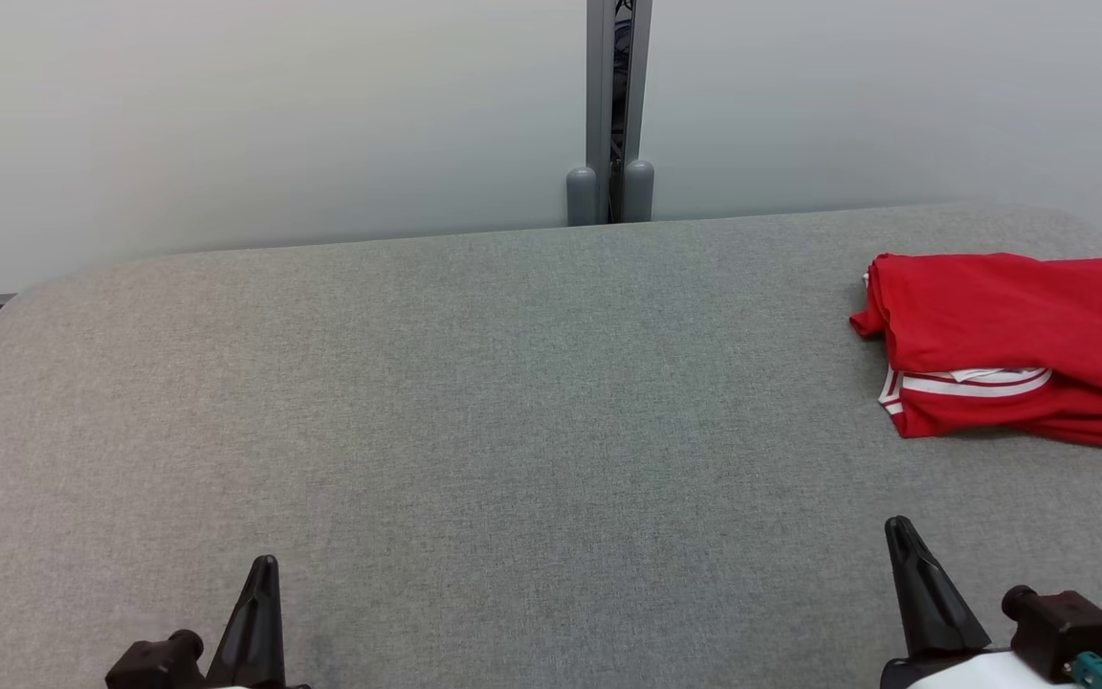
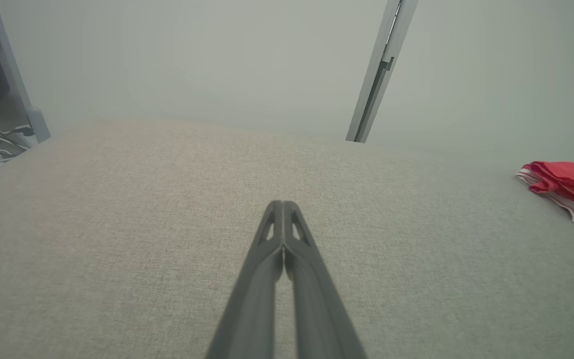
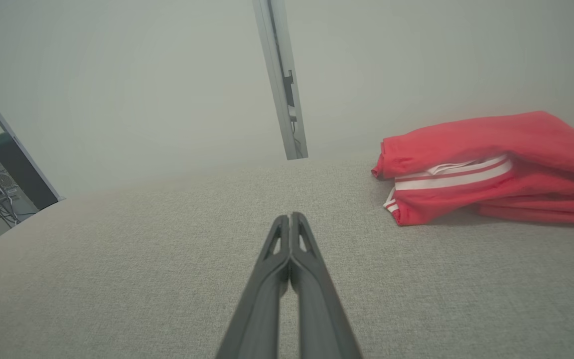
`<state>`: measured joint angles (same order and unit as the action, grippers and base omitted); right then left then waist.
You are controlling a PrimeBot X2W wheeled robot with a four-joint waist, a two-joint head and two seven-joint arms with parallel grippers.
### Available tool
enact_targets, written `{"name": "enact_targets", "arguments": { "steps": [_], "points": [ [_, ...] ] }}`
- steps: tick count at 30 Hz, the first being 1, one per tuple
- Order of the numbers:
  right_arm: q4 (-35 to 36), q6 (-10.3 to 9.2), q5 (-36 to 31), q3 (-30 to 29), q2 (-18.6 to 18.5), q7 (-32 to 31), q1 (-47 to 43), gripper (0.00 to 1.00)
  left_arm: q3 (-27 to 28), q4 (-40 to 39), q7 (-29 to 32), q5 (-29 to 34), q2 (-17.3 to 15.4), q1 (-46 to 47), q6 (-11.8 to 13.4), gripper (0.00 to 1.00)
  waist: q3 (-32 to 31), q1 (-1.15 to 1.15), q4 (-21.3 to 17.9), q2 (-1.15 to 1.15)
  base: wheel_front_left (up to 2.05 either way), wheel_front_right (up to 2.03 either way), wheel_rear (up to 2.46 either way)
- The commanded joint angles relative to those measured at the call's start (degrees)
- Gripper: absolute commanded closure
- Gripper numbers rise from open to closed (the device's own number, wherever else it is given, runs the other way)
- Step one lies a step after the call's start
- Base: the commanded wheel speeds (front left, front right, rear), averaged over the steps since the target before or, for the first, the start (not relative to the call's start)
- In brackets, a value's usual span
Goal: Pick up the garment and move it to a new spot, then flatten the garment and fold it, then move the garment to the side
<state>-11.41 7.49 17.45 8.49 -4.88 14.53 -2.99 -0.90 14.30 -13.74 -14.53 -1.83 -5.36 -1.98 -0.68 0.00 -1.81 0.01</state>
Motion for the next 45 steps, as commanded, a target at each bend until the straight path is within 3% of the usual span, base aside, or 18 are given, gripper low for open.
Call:
{"name": "enact_targets", "arguments": {
  "steps": [1,23,45],
  "points": [
    [0.59,0.00,2.53,-0.61,-0.27,-0.65,1.52,1.00,0.54,-0.52,0.49,-2.49,-0.37,1.96,-0.31,1.00,0.01,0.00,0.03,-0.01,0.00,0.00,0.00],
    [-3.00,0.00,23.67,-4.27,-0.54,-6.43,6.57,1.00,2.02,1.17,5.15,-23.72,-0.62,6.75,-1.73,1.00,0.14,0.00,0.35,-0.01,0.00,0.00,0.00],
    [-5.62,0.00,39.39,-7.24,-0.61,-10.92,10.28,1.00,3.33,2.51,8.84,-39.58,-0.80,10.52,-2.74,1.00,0.26,0.00,0.66,-0.01,0.00,0.00,0.00]
  ]
}}
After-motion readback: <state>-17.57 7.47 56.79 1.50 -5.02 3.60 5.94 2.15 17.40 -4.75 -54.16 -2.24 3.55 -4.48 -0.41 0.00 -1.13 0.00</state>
